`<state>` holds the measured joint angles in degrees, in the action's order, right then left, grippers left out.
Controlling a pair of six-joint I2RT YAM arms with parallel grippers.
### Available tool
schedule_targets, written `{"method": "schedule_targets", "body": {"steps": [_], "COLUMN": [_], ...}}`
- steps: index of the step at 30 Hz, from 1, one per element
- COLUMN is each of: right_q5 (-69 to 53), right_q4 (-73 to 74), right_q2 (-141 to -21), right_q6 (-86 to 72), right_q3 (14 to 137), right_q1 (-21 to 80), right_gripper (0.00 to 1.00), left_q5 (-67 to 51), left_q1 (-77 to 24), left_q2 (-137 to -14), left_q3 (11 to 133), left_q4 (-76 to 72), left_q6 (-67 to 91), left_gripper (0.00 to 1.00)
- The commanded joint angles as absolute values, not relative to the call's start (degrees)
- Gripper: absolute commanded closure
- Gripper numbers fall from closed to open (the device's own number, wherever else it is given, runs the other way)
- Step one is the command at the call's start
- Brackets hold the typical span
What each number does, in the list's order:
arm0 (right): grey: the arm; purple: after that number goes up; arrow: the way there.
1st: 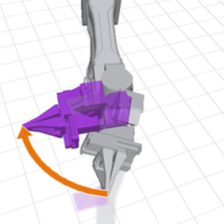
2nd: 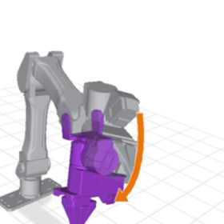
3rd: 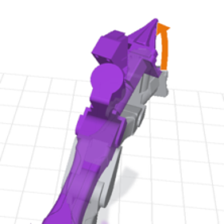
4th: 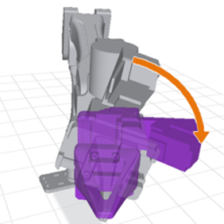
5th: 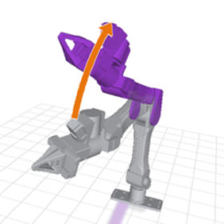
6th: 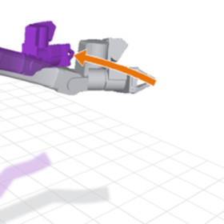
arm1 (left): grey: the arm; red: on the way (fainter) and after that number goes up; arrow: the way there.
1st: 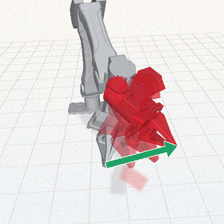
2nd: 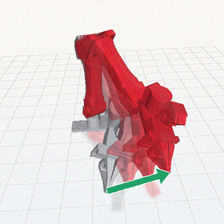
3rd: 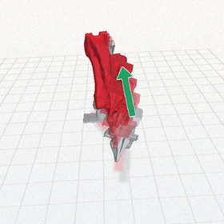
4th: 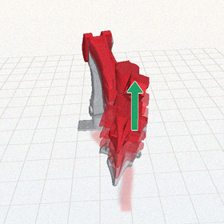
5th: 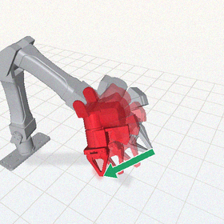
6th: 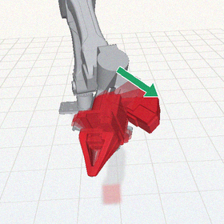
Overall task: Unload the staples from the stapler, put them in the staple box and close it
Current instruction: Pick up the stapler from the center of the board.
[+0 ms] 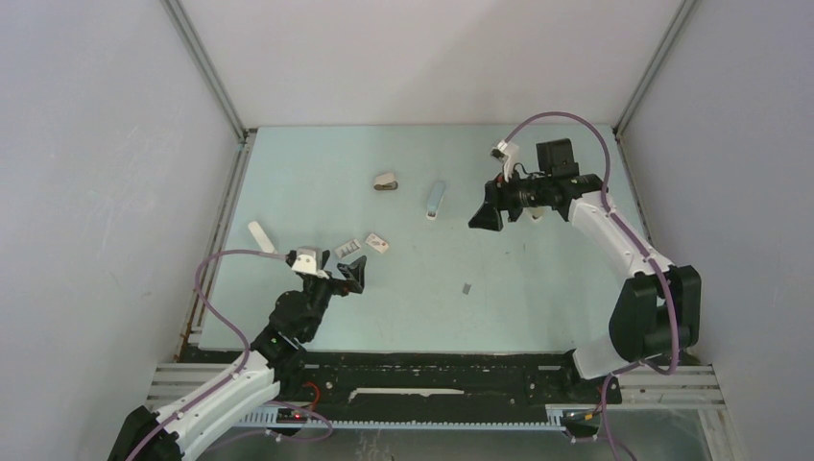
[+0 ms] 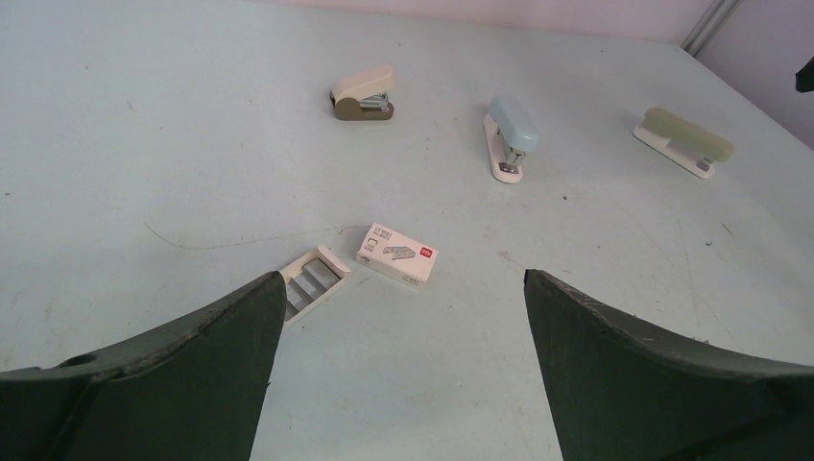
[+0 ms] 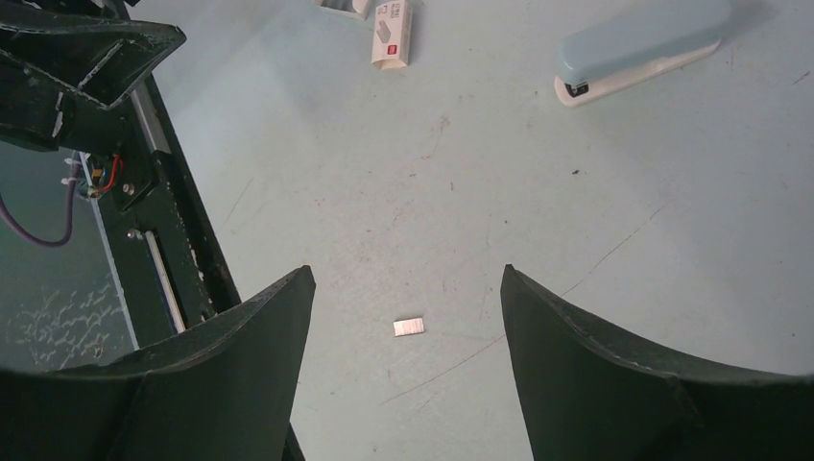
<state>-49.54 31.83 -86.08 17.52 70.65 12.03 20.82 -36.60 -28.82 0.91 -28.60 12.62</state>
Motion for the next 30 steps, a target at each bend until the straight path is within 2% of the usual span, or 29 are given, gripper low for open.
{"method": "schedule_targets", "body": {"steps": [1, 16, 30], "right_q5": [-49.22, -45.41, -39.1], "right_q4": [29.97, 27.05, 36.02], "right_q2": [-86.49, -87.66, -99.42], "right_q6": [16.48, 13.74, 15.24], "right_q3": [70.77, 71.36, 85.01], "right_q1": [12.57, 16.62, 23.29], "right_gripper": [0.2, 0.2, 0.21], "left_q5": [21.81, 21.96, 21.93], "left_q1": [-36.3, -36.28, -36.26], "left_q2": [-28.54, -27.92, -26.66], "left_q3": [-0.35, -0.42, -1.03], "left_q4": [-30.7, -30.72, -30.73], "left_q6": [13.27, 13.28, 13.32], "left_gripper": [0.0, 0.0, 0.0]}}
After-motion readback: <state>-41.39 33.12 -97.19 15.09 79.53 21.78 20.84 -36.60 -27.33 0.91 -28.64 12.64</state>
